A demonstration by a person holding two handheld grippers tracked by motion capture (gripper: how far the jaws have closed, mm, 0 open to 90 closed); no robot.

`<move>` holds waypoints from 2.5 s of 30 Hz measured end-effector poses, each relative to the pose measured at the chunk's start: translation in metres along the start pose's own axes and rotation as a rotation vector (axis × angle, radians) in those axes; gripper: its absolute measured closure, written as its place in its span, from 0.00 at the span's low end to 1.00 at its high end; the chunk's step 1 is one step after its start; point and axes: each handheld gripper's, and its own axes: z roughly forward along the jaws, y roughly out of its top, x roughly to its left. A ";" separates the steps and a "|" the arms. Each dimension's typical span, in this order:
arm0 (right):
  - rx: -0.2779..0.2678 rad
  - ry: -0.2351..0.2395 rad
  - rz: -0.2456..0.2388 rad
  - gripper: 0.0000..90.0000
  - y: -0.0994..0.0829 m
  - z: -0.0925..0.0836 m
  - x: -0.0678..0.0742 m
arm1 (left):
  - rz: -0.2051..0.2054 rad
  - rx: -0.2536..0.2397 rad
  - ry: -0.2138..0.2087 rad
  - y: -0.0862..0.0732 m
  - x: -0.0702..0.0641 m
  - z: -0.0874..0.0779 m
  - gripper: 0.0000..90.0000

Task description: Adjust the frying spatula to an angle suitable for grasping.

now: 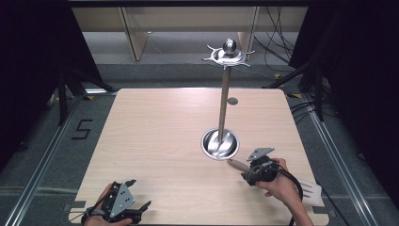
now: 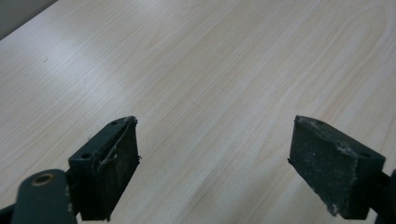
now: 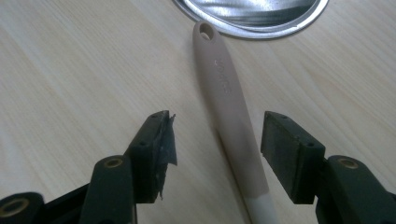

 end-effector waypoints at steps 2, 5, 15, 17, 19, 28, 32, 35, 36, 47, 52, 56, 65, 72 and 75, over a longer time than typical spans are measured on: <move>0.017 -0.005 0.005 0.50 0.002 0.001 0.001 | 0.000 0.000 0.000 0.000 0.000 0.000 0.17; 0.033 0.006 0.004 0.52 0.008 0.007 -0.001 | -0.004 -0.001 0.000 0.000 0.000 0.000 0.17; 0.124 0.038 -0.032 0.60 0.029 0.028 -0.008 | -0.002 0.009 -0.006 0.000 0.002 -0.002 0.17; 0.141 0.039 -0.032 0.61 0.030 0.029 -0.008 | 0.002 0.011 -0.002 0.000 0.002 -0.002 0.17; 0.147 0.043 -0.052 0.65 0.033 0.032 -0.010 | 0.014 0.017 0.006 0.000 0.002 -0.001 0.17; 0.266 0.058 -0.144 0.70 0.046 0.034 -0.013 | 0.003 0.002 0.010 0.000 0.001 0.000 0.17; 0.320 0.067 -0.174 0.71 0.053 0.037 -0.013 | -0.017 -0.015 0.002 0.000 -0.001 0.001 0.17; 0.334 0.076 -0.204 0.73 0.055 0.038 -0.015 | 0.002 0.000 0.006 0.000 0.001 0.000 0.17; 0.354 0.081 -0.214 0.74 0.057 0.039 -0.015 | -0.010 -0.003 -0.005 0.000 0.000 -0.001 0.17; 0.378 0.093 -0.270 0.76 0.061 0.041 -0.015 | -0.012 -0.001 -0.005 0.000 0.000 -0.001 0.17; 0.368 0.065 -0.223 0.76 0.060 0.036 -0.014 | 0.003 0.002 0.007 0.000 0.000 0.000 0.17; 0.253 0.060 -0.170 0.76 0.056 0.018 -0.022 | -0.007 -0.003 -0.001 -0.001 0.000 0.001 0.17; 0.041 0.049 -0.069 0.76 0.043 -0.028 -0.037 | -0.003 0.001 0.013 -0.001 0.001 0.000 0.17; -0.124 0.008 -0.039 0.76 0.031 -0.062 -0.045 | -0.001 0.003 0.013 -0.001 0.001 0.000 0.17; -0.163 0.005 -0.040 0.76 0.029 -0.071 -0.048 | -0.003 0.012 -0.004 -0.001 0.001 0.000 0.17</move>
